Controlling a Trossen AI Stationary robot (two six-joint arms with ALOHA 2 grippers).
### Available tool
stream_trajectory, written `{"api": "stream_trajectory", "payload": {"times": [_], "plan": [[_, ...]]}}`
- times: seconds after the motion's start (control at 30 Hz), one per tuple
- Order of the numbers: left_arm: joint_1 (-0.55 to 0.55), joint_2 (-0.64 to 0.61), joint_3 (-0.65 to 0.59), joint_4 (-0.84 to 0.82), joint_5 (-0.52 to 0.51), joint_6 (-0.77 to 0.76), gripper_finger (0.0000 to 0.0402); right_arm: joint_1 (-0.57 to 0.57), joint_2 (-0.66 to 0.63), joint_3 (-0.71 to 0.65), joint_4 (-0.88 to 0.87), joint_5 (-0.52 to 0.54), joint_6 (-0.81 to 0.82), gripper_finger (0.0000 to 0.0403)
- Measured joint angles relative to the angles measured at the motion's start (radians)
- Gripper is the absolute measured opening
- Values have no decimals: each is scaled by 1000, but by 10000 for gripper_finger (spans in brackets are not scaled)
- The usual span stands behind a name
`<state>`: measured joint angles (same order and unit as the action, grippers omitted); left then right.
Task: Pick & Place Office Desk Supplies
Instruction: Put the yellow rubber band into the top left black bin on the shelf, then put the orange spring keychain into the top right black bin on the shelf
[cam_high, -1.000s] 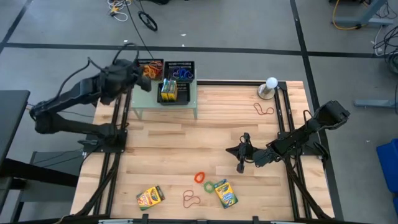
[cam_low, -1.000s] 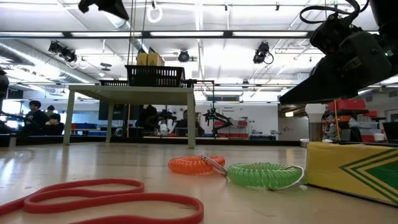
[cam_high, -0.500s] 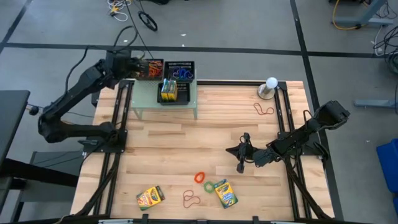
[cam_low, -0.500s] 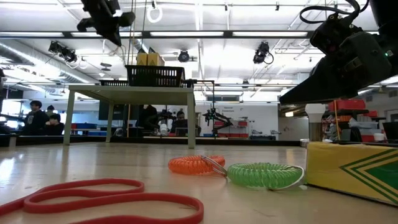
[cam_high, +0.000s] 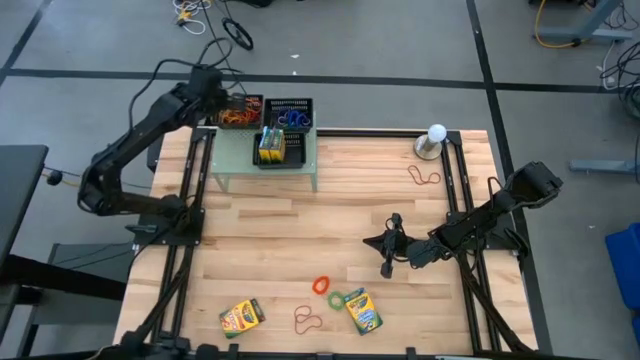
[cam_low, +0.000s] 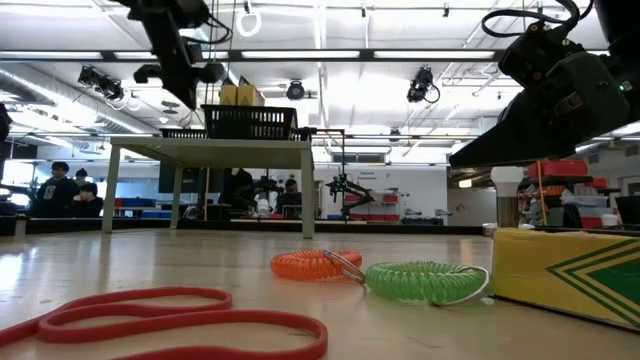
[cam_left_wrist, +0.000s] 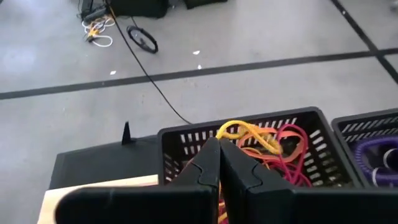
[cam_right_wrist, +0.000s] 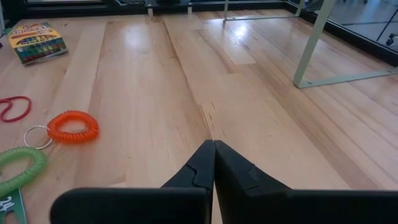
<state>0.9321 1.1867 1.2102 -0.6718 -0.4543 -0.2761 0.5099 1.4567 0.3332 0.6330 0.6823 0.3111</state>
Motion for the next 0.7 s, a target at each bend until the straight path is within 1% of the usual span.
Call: {"api": "stream_trajectory", "payload": {"times": [0.2, 0.3, 0.4, 0.5, 0.7], "plan": [[-1, 67, 0, 24, 40, 9, 5, 0, 0, 0, 0, 0, -6, 11], [-1, 95, 0, 20, 39, 7, 16, 0, 0, 0, 0, 0, -10, 11], [-1, 106, 0, 18, 27, 20, 40, 0, 0, 0, 0, 0, -10, 11], [-14, 103, 0, 17, 19, 34, 73, 0, 0, 0, 1, 0, -10, 11], [-44, 57, 0, -25, 37, 42, 136, 0, 0, 0, 3, 0, -10, 11]]}}
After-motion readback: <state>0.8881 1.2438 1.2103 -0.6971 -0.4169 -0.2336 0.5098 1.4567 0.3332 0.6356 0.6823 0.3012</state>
